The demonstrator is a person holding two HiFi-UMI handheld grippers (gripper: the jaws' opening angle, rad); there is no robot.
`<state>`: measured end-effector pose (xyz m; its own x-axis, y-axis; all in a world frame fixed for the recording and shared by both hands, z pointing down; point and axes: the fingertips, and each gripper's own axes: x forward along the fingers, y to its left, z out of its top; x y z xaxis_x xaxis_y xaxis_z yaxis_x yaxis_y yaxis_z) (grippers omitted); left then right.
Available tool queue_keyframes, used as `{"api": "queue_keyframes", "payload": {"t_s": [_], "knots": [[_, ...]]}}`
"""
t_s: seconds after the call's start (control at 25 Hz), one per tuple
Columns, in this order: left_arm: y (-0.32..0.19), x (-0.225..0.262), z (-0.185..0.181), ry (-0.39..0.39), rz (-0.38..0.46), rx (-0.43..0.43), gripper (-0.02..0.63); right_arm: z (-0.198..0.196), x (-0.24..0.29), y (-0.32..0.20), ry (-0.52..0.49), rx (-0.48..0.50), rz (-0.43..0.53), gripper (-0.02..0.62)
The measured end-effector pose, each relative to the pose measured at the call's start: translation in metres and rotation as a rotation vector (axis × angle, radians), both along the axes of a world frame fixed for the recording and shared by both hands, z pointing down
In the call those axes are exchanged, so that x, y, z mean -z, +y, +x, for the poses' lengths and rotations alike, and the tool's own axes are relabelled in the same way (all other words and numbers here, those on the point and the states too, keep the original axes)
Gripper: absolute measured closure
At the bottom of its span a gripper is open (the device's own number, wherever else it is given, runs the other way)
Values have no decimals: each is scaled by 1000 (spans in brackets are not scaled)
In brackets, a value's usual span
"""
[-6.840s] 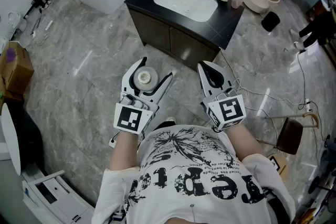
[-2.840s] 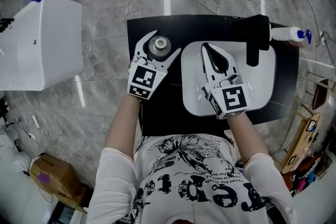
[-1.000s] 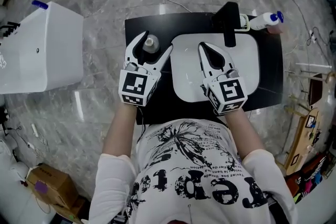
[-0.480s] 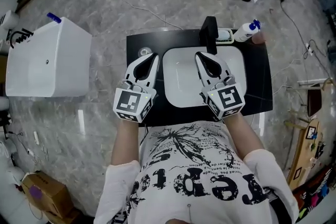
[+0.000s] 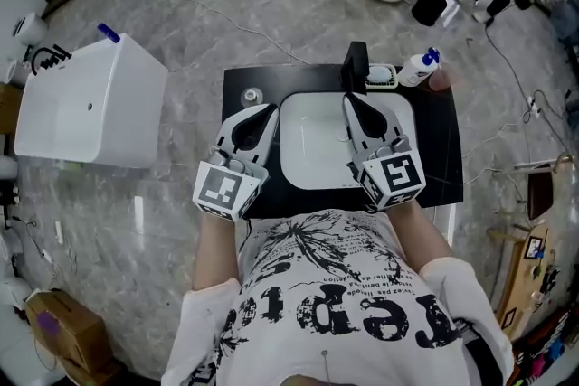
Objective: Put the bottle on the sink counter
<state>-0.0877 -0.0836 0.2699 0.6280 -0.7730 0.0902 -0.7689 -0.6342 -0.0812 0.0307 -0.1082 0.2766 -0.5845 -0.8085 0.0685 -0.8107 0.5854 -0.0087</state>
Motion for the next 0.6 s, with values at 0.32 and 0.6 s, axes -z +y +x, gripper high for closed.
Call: {"api": "queue_keyframes", "payload": {"t_s": [0.32,0.6], "knots": [[9,6,-3,32,8,44,592,-3,-1,16,26,45,8,583],[13,12,-8,64,17,61,591,-9,2,25,43,71,21,583]]}}
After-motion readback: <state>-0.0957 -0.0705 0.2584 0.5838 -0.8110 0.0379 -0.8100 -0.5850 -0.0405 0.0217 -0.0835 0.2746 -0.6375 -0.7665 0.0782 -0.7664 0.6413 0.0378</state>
